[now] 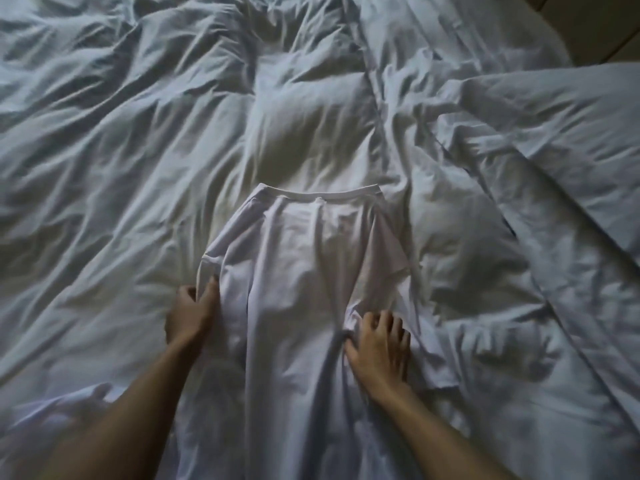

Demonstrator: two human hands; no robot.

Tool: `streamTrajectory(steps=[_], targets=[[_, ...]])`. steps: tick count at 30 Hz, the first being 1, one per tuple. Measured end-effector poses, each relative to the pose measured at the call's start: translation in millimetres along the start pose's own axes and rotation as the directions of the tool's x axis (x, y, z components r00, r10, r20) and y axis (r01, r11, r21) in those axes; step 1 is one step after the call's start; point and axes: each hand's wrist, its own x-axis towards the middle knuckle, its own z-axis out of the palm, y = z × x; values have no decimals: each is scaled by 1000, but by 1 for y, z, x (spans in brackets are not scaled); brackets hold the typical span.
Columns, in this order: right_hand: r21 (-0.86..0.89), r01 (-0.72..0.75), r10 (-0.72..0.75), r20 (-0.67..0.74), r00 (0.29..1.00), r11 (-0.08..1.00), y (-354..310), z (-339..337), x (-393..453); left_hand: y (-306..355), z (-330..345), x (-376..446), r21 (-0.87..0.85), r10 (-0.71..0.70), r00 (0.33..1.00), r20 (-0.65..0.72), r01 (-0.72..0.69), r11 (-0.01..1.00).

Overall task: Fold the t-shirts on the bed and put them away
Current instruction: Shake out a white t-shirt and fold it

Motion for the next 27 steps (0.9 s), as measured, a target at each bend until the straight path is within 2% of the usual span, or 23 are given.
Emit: streamTrajectory(steps=[2, 3, 5, 7, 9, 11, 12, 14, 16, 17, 18, 19, 20, 21, 22, 23, 24, 25, 26, 27], targets=[[79, 2, 0, -23, 1000, 997, 5, 1, -2, -9, -17, -7, -195, -25, 969, 245, 74, 978], [164, -39, 45, -32, 998, 986, 6, -3, 0, -11, -23, -9, -239, -12, 941, 337, 98, 966], [348, -189, 207, -16, 978, 918, 8, -11, 8, -13, -33, -14, -282, 33, 929, 368, 78, 956], [455, -281, 315, 2, 949, 845, 12, -19, 13, -11, -39, -19, -317, 56, 971, 233, 22, 948], [491, -276, 328, -21, 945, 826, 14, -27, 12, -8, -45, -26, -184, 168, 984, 60, -154, 971], [469, -263, 326, -57, 944, 843, 13, -32, 9, -2, -52, -32, 86, 341, 939, -43, -336, 938], [452, -279, 335, -48, 941, 847, 10, -33, 7, 3, -56, -37, 187, 399, 912, -98, -377, 907], [407, -320, 351, -3, 936, 856, 6, -39, 3, 22, -59, -57, 270, 454, 871, -185, -399, 876], [405, -354, 363, 59, 930, 843, 0, -46, 0, 41, -51, -83, 318, 505, 843, -185, -435, 842], [416, -367, 367, 85, 927, 832, -4, -49, -1, 49, -44, -99, 344, 539, 835, -115, -475, 810], [429, -373, 366, 103, 925, 823, -7, -50, -2, 55, -34, -118, 340, 544, 839, 23, -518, 785], [447, -363, 351, 114, 930, 818, -10, -54, -2, 60, -24, -137, 295, 500, 838, 218, -545, 785], [497, -336, 314, 131, 940, 800, -12, -56, -1, 64, -15, -153, 205, 411, 810, 420, -525, 826], [595, -299, 250, 166, 954, 746, -14, -57, 0, 66, -7, -165, 98, 292, 744, 601, -431, 897], [715, -280, 156, 236, 959, 640, -15, -58, 1, 64, -1, -171, 29, 197, 672, 714, -310, 950], [798, -297, 40, 325, 945, 525, -16, -61, 0, 57, 5, -170, 2, 186, 639, 746, -282, 959], [834, -306, -44, 366, 930, 458, -13, -62, 1, 50, 13, -162, 7, 245, 677, 694, -346, 938], [838, -282, -63, 349, 935, 467, -9, -62, 4, 43, 19, -150, 49, 318, 760, 566, -417, 908], [821, -237, -22, 290, 957, 520, -4, -59, 10, 36, 24, -137, 123, 380, 829, 409, -463, 878], [765, -184, 35, 207, 978, 618, 3, -56, 17, 29, 27, -125, 191, 426, 859, 283, -486, 853]])
